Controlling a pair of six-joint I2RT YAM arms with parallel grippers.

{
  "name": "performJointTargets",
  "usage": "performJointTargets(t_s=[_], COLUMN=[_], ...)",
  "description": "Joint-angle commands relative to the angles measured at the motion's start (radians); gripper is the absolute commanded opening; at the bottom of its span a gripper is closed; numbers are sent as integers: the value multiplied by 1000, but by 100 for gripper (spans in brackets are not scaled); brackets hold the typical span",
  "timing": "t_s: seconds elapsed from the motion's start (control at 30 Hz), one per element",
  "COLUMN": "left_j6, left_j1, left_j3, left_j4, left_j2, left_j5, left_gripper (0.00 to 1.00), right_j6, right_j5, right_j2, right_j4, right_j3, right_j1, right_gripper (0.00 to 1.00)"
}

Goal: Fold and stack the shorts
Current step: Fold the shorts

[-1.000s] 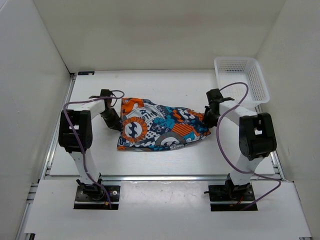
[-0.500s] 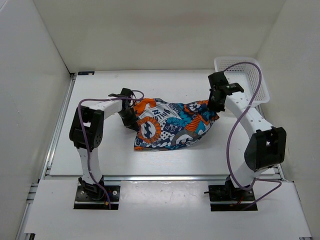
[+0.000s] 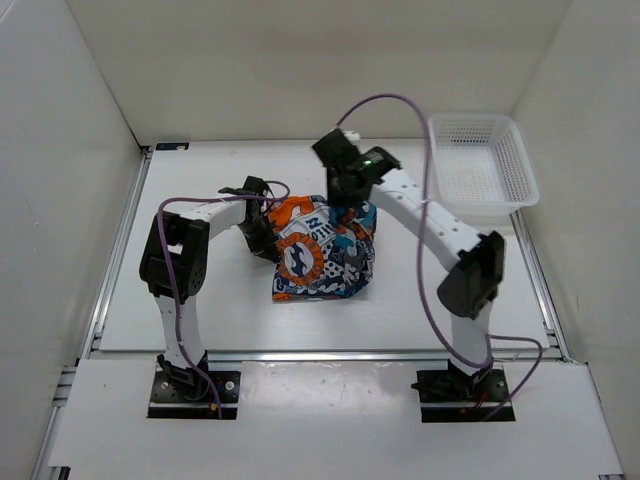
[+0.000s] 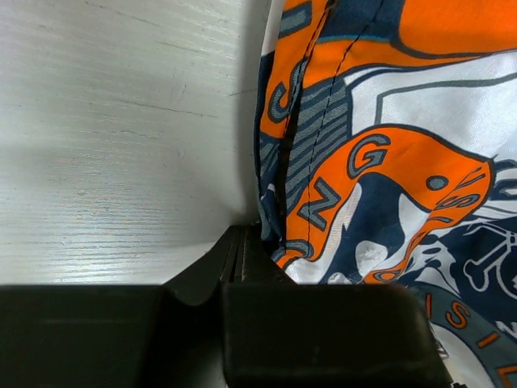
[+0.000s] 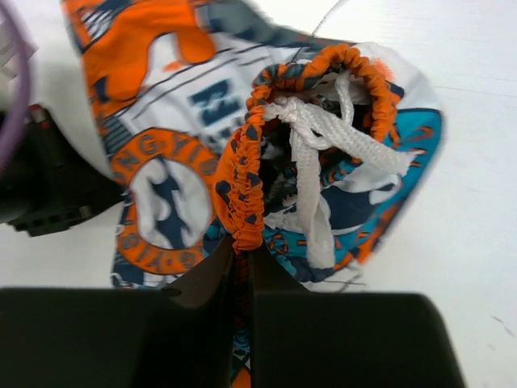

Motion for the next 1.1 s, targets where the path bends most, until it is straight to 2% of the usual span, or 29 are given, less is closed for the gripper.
performJointTargets(t_s=[0.0, 0.1, 0.23, 0.43, 0.47, 0.53, 0.6, 0.63, 0.67, 0.7, 0.87, 0.93, 1.0, 1.03, 1.07], left_j6=[0, 0, 0, 0, 11, 32, 57, 72, 99, 112, 153, 164, 164, 173, 173], left_j1=[-9, -9, -9, -9, -9, 17, 54, 95, 118, 141, 240, 250, 241, 231, 200], left_j3=[0, 0, 0, 9, 9, 9, 9, 9, 21, 34, 165, 192, 213, 213, 222], left_j4=[19, 19, 19, 19, 19, 8, -15, -29, -47, -68, -205, -225, -234, -234, -234], left_j2=[36, 36, 25, 16, 7, -5, -28, -65, -85, -105, -209, -238, -254, -254, -254], left_j5=[-24, -24, -15, -6, -6, 25, 48, 48, 48, 37, 5, 5, 16, 16, 29], left_gripper=[10, 10, 10, 10, 10, 21, 32, 41, 49, 60, 62, 62, 55, 51, 45], right_j6=[46, 46, 46, 57, 57, 33, -4, -16, -26, -26, -26, -26, -26, -26, -26], right_j5=[18, -32, -100, -137, -156, -195, -222, -244, -290, -305, -341, -350, -292, -263, -240], right_j2=[113, 236, 308, 343, 343, 343, 356, 342, 310, 293, 212, 166, 75, 43, -16], right_j4=[-45, -45, -45, -13, 40, 82, 113, 134, 163, 221, 237, 237, 237, 237, 237], right_j3=[124, 223, 313, 311, 292, 279, 301, 301, 270, 252, 212, 140, 65, -19, -66], right_j1=[76, 96, 115, 125, 125, 134, 134, 134, 134, 134, 125, 116, 116, 107, 107], right_gripper=[0, 0, 0, 0, 0, 1, 20, 33, 51, 53, 64, 63, 54, 34, 24])
